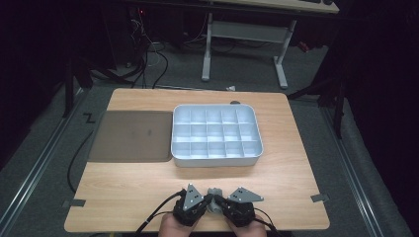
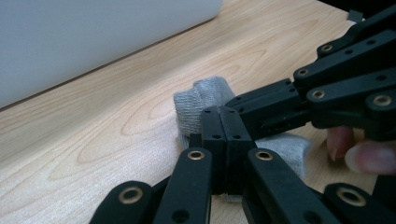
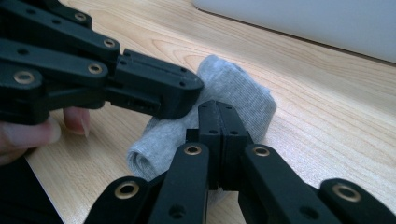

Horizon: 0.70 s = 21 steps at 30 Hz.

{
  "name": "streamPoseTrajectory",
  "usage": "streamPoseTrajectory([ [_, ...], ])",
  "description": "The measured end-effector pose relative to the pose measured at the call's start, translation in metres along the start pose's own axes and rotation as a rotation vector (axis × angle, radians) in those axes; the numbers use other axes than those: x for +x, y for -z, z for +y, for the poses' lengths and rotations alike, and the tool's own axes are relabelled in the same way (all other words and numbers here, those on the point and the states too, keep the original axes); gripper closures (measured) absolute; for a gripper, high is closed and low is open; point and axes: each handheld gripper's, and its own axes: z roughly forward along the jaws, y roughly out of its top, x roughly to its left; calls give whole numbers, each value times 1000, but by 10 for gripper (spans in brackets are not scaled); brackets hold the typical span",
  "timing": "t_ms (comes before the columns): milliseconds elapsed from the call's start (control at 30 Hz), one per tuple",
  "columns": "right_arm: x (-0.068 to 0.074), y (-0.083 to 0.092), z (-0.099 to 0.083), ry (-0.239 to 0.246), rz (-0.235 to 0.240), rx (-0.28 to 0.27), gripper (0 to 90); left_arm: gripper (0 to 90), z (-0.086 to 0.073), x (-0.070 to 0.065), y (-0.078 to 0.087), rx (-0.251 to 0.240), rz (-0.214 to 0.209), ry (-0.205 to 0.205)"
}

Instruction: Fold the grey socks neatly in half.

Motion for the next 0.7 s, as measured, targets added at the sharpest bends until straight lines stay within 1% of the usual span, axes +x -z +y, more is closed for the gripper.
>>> streamPoseTrajectory([
  [133,-1,1,1,-10,-2,-1,900,900,0,-1,0,6,6,-3],
  [233,-2,7,3,-12,-20,-12,900,900,0,-2,0,7,12,-8],
  [300,-2,15,5,-24,-13,-32,892,900,0,-2,1,7,17,-11],
  [367,-1,23,6,-29,9,-43,860,900,-1,-3,0,7,21,-14],
  [400,0,24,6,-31,26,-33,818,900,-1,-3,0,7,22,-16],
  [433,2,24,5,-35,37,-11,769,900,-1,-3,0,8,24,-16],
  [467,3,22,4,-34,40,6,736,900,-1,-3,0,11,25,-16],
  [500,3,20,2,-33,33,17,711,900,-1,-3,-1,12,25,-16],
  [533,3,18,1,-42,31,25,708,900,-1,-3,-1,13,25,-16],
  [633,1,13,0,-30,22,41,706,900,-1,-1,-2,17,21,-13],
  [700,0,11,-2,-32,26,44,706,900,-1,0,-3,21,17,-7],
])
